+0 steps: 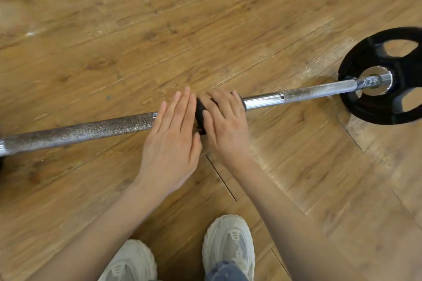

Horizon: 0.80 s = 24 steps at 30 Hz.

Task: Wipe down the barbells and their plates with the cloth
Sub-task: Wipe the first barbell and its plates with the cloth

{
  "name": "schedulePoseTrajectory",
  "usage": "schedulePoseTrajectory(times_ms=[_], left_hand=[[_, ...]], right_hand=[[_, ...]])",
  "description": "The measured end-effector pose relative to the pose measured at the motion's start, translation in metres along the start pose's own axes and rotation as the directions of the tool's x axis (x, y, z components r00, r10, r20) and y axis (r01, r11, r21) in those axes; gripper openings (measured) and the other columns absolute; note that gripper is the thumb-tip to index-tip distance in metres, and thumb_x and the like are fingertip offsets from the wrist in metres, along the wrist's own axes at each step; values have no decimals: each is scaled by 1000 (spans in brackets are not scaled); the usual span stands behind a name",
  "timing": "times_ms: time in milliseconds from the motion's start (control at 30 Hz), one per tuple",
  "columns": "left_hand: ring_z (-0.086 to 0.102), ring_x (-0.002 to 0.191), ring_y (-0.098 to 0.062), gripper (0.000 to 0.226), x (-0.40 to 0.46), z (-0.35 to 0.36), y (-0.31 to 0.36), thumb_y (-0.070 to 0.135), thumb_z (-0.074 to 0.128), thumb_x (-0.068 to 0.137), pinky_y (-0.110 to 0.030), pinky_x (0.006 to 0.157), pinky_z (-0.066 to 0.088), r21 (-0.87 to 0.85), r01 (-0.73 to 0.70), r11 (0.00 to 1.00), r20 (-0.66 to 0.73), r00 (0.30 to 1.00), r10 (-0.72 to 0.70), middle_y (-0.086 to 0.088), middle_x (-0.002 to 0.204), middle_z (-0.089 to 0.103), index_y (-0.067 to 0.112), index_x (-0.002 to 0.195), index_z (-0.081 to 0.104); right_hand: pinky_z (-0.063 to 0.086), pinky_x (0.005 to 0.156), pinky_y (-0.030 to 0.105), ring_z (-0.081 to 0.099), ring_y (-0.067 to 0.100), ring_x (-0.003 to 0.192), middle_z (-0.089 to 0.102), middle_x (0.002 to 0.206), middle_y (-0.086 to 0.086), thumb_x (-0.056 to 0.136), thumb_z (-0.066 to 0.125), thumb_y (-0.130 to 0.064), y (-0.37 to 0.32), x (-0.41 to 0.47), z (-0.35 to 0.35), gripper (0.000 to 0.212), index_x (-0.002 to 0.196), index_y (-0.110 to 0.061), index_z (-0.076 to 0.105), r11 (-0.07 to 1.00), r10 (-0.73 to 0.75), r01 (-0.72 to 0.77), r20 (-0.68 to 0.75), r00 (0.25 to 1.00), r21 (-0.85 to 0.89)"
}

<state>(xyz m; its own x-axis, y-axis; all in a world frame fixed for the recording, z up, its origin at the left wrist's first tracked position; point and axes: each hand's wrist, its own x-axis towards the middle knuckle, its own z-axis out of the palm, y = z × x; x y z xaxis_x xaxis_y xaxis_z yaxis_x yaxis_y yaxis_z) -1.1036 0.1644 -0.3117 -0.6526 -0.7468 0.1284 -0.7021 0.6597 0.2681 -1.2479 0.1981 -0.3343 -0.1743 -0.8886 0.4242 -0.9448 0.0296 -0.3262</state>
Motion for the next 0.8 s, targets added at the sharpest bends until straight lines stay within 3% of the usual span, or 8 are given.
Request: schedulePoseTrajectory(times_ms=[67, 133, 200, 333, 467, 600, 700, 800], left_hand=[[14, 155, -24, 65, 2, -1, -2, 30, 28, 100, -36, 127, 1, -10, -23, 1000, 0, 1000, 23, -14, 167, 17, -1, 157, 21], [14, 155, -24, 65, 2, -3, -3, 30, 27, 101, -37, 127, 2, -19, -28, 999, 12, 1000, 28, -14, 166, 17, -1, 157, 20], [14, 155, -24, 65, 2, -3, -4, 30, 26, 101, -37, 127, 2, -27, -26, 999, 17, 1000, 26, -15, 166, 17, -1, 157, 20], [15, 155, -24, 64, 6, -7, -6, 30, 25, 101, -36, 127, 1, -72, -12, 997, 46, 999, 16, -14, 166, 19, 0, 157, 22], [13, 155, -23, 65, 8, -8, -7, 33, 22, 102, -34, 126, -1, -93, -21, 995, 65, 998, 27, -12, 167, 17, 1, 158, 20], [17, 154, -24, 64, 7, -6, -5, 33, 24, 102, -36, 126, 1, -84, -6, 996, 33, 999, 8, -12, 165, 22, 1, 157, 24], [18, 154, -22, 62, 8, -4, -2, 35, 27, 103, -34, 126, 1, -76, 16, 997, 18, 1000, -15, -9, 165, 25, 4, 157, 27], [16, 154, -21, 62, 9, -3, 0, 37, 31, 104, -34, 126, 0, -35, 41, 999, 21, 999, -40, -7, 166, 24, 6, 158, 26]], right_hand=[[27, 117, 53, 51, 33, 127, 62, 128, 17, 110, 25, -28, 32, -1, -9, 51, 121, -3, 68, 998, 57, -58, -46, 997, -22], [14, 124, 48, 44, 33, 134, 58, 131, 17, 110, 24, -27, 52, 1, -16, 51, 117, -2, 68, 962, 260, -268, -120, 958, -56], [5, 125, 43, 39, 33, 138, 58, 132, 15, 110, 23, -28, 38, 3, -8, 52, 115, -2, 68, 926, 359, -373, -160, 919, -64], [5, 125, 42, 36, 32, 140, 59, 134, 16, 110, 21, -31, -5, -1, 3, 54, 128, -3, 64, 987, 161, -161, -32, 986, 9], [10, 125, 43, 34, 32, 143, 52, 145, 14, 110, 25, -30, 31, -4, -13, 48, 141, -10, 56, 993, -56, 62, 67, 996, -103], [14, 123, 52, 34, 35, 143, 51, 146, 14, 111, 23, -33, 77, -5, -18, 47, 138, -11, 55, 985, 68, -78, -68, 995, -153], [7, 124, 52, 30, 36, 144, 52, 144, 13, 110, 24, -30, 60, -4, -4, 46, 134, -11, 58, 975, 180, -197, -152, 972, -100], [5, 125, 49, 32, 34, 143, 54, 144, 11, 109, 29, -30, 27, -6, 10, 42, 138, -13, 55, 998, 27, -32, -85, 996, -57]])
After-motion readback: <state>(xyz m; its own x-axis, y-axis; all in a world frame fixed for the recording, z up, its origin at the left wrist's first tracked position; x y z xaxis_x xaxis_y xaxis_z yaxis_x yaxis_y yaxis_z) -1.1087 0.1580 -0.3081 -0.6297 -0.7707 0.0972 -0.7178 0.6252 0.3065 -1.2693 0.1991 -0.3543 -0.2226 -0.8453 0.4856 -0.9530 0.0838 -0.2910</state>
